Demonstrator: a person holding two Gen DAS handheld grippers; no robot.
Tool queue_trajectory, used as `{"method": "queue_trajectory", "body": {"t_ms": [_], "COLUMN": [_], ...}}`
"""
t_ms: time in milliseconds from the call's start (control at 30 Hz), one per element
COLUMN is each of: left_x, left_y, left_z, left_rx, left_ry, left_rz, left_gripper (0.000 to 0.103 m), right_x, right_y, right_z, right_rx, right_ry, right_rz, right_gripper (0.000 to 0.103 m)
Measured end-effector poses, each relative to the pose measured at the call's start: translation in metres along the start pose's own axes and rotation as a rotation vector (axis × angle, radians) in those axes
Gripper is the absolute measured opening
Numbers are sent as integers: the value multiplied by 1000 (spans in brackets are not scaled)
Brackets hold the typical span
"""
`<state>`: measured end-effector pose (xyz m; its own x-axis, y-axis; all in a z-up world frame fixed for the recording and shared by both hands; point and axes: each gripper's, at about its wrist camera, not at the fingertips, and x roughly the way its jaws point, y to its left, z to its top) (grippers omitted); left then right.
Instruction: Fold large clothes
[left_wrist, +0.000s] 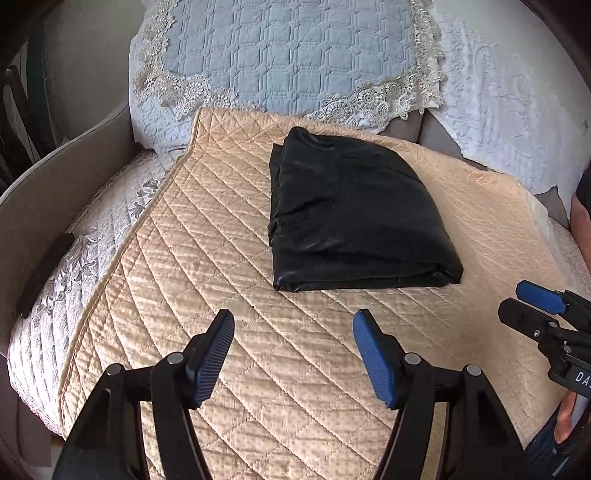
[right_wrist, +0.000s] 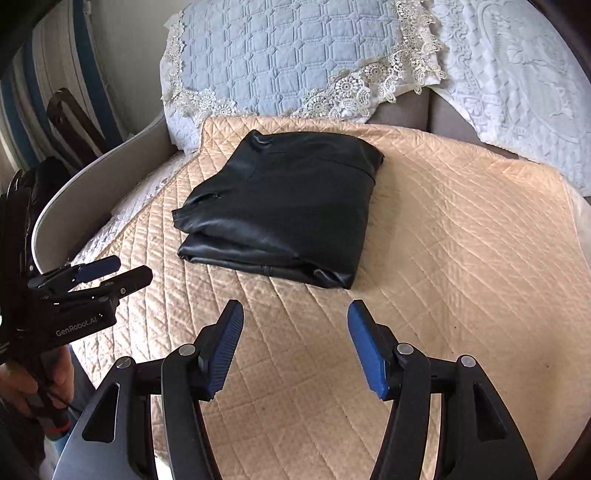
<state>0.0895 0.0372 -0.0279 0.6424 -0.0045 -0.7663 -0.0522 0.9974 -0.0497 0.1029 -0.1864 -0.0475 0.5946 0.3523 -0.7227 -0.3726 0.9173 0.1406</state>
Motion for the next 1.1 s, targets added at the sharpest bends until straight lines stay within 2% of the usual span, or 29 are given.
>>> {"method": "queue_trajectory", "body": {"t_ms": [333,1100], "left_x": [8,-5], "left_y": [2,1], "left_z": [-4,-4], "left_rx": [6,12], "left_ry": [17,4], "left_rz": [5,31], "left_gripper": [69,69], "right_x": [5,2], "right_y": [-2,8], "right_z": [0,-1], "right_rx": [6,-21], "right_ry": [10,14], "right_rz": [-2,14], "right_gripper": [60,60]}}
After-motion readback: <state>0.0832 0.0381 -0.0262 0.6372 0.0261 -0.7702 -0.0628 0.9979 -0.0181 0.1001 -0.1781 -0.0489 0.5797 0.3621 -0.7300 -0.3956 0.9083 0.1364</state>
